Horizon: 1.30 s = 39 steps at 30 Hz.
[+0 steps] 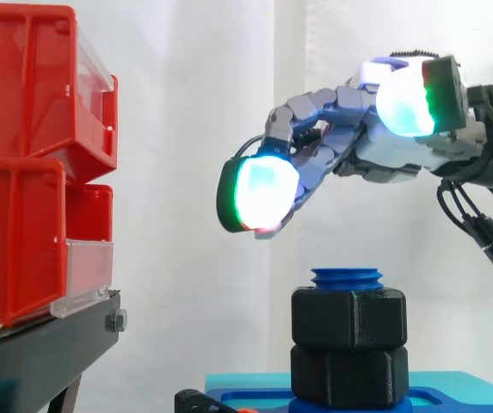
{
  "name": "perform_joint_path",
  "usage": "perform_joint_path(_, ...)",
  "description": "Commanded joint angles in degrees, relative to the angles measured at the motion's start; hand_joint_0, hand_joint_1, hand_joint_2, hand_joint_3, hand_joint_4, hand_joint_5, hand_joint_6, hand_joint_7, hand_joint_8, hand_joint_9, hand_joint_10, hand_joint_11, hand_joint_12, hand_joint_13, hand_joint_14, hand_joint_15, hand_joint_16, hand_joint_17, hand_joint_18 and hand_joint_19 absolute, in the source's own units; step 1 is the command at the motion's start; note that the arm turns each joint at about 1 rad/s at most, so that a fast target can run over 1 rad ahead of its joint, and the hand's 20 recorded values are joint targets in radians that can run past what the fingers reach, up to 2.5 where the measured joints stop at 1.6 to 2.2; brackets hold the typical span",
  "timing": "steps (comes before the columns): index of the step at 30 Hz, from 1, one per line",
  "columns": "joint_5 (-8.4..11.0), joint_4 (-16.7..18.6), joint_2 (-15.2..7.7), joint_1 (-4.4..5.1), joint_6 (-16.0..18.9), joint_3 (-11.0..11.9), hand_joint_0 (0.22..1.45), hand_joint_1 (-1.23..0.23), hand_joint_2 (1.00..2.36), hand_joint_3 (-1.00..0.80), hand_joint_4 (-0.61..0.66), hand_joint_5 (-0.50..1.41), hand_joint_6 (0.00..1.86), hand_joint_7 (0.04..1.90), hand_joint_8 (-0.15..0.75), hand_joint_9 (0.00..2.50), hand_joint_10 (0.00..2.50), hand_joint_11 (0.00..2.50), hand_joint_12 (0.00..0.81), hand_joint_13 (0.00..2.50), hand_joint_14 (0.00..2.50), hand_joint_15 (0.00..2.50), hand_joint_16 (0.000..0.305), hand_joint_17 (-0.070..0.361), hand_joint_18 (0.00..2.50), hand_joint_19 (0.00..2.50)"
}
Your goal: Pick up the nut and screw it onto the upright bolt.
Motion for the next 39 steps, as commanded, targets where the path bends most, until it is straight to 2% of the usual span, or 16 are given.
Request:
perform_joint_path(1,0.30,2.45,-0.03,0.58,0.92,-2.94,0.48,-0.26,1.00,-0.50,0.17,-0.12,0.50,0.68,0.225,0.71,0.00,0.00,0.353,0.42,0.00,0.00,0.045,0.100,0.09,0.06)
perform_joint_path(3,0.83,4.74,-0.03,0.84,1.36,-3.99,0.47,-0.27,1.00,-0.50,0.16,-0.13,0.50,0.65,0.220,0.66,0.00,0.00,0.351,0.38,0.00,0.00,0.045,0.101,0.05,0.04)
perform_joint_path(6,1.36,6.23,-0.12,1.11,1.89,-4.35,0.47,-0.26,1.00,-0.50,0.14,-0.14,0.50,0.64,0.223,0.60,0.00,0.00,0.359,0.33,0.00,0.00,0.046,0.103,0.00,0.02)
perform_joint_path(14,2.50,3.68,-0.03,1.99,1.54,-4.43,0.46,-0.26,1.00,-0.50,0.14,-0.15,0.50,0.63,0.221,0.56,0.00,0.00,0.360,0.30,0.00,0.00,0.047,0.105,0.00,0.02)
perform_joint_path(19,2.50,3.33,-0.12,2.07,1.10,-4.61,0.46,-0.25,1.00,-0.50,0.13,-0.15,0.50,0.62,0.222,0.54,0.00,0.00,0.364,0.29,0.00,0.00,0.047,0.106,0.00,0.01)
perform_joint_path(22,2.50,3.95,-0.12,2.16,1.18,-5.66,0.46,-0.25,1.00,-0.50,0.13,-0.15,0.50,0.62,0.222,0.53,0.00,0.00,0.366,0.27,0.00,0.00,0.047,0.106,0.00,0.00)
perform_joint_path(26,2.50,6.76,-0.12,2.25,1.36,-7.51,0.46,-0.25,1.00,-0.50,0.13,-0.15,0.50,0.62,0.223,0.52,0.00,0.00,0.366,0.27,0.00,0.00,0.047,0.106,0.00,0.00)
perform_joint_path(29,2.50,7.55,-0.12,2.34,1.71,-7.69,0.46,-0.25,1.00,-0.50,0.13,-0.15,0.50,0.63,0.226,0.52,0.00,0.00,0.367,0.27,0.00,0.00,0.048,0.107,0.00,0.01)
perform_joint_path(35,2.85,6.76,-0.12,2.69,1.80,-7.69,0.46,-0.24,1.00,-0.50,0.17,-0.13,0.50,0.65,0.231,0.55,0.00,0.00,0.367,0.28,0.00,0.00,0.048,0.107,0.00,0.01)
perform_joint_path(39,3.03,6.67,-0.03,2.69,1.80,-7.60,0.48,-0.19,1.00,-0.50,0.19,-0.09,0.50,0.76,0.235,0.63,0.00,0.00,0.359,0.36,0.00,0.00,0.046,0.103,0.00,0.03)
